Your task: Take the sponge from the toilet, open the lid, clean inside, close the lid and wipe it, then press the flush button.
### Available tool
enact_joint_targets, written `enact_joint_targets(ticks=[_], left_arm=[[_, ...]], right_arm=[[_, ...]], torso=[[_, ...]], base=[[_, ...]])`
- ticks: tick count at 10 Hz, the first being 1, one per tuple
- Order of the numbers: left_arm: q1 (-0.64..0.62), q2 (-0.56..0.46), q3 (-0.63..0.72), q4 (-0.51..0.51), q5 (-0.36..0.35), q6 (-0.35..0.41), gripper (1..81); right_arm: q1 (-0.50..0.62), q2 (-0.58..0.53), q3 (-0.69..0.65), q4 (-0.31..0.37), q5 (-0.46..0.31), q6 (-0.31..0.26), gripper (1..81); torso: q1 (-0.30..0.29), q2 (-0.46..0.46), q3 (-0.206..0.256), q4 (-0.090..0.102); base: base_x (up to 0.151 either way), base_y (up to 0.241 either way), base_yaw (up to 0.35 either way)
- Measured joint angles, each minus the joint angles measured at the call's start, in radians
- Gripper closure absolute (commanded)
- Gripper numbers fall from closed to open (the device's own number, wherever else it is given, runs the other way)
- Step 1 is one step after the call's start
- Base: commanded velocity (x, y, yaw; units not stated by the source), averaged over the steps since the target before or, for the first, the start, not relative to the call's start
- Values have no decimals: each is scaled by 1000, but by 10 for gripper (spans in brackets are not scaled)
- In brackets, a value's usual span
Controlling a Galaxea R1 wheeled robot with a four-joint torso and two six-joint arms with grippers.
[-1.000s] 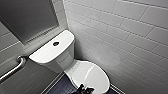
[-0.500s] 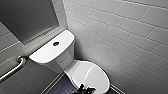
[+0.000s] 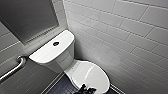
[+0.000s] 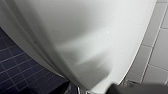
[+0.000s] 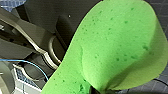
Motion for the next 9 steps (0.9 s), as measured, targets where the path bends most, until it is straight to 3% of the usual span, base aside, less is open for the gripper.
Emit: enact_joint_targets(ticks=[9], left_arm=[[-20,-20,43,2,34,-8,10]], right_arm=[[0,-1,11,0,0,0,811]], torso=[[0,0,0,0]], base=[[0,0,0]])
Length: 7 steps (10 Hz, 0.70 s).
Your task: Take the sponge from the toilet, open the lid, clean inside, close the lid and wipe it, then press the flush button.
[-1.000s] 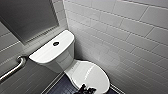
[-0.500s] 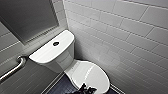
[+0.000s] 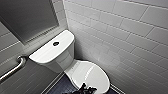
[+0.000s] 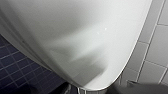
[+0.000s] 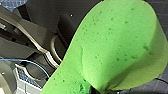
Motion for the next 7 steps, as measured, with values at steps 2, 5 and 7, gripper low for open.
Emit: enact_joint_targets(ticks=[2,5,7], left_arm=[[0,1,-2,0,1,0,10],[-2,7,-11,28,9,-3,10],[2,6,-6,73,-6,-7,10]], right_arm=[[0,0,0,0,0,0,811],[0,-11,9,0,0,0,811],[0,-13,9,1,0,0,811]], torso=[[0,0,0,0],[0,0,0,0],[0,0,0,0]], base=[[0,0,0],[0,0,0],[0,0,0]])
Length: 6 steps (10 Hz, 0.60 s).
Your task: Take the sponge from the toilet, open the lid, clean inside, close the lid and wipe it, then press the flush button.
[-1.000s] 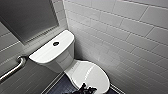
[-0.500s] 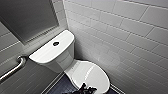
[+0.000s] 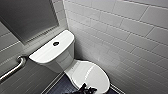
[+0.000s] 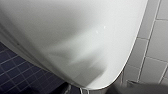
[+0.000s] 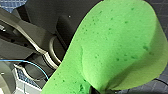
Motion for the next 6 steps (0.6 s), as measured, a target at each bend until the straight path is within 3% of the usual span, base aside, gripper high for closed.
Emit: enact_joint_targets(ticks=[6], left_arm=[[3,-51,97,14,-41,-1,10]], right_arm=[[0,4,9,0,0,0,811]], torso=[[0,0,0,0]], base=[[0,0,0]])
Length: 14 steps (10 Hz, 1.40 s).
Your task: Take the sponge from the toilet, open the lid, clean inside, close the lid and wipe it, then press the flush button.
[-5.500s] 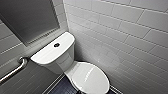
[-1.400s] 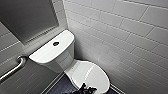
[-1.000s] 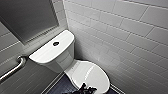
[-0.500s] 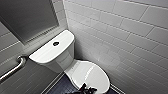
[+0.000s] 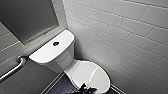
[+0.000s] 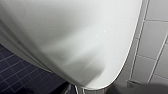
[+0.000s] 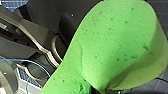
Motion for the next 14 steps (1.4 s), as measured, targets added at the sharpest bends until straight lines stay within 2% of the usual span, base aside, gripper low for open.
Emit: enact_joint_targets(ticks=[7,11,14], left_arm=[[-6,-118,216,1,-52,0,10],[-8,-220,395,1,-127,1,10],[-11,-259,487,1,-174,1,10]], right_arm=[[0,-5,0,0,0,3,811],[0,-2,0,0,0,3,811],[0,-2,0,0,0,3,811]], torso=[[0,0,0,0],[0,0,0,0],[0,0,0,0]], base=[[0,0,0],[0,0,0],[0,0,0]])
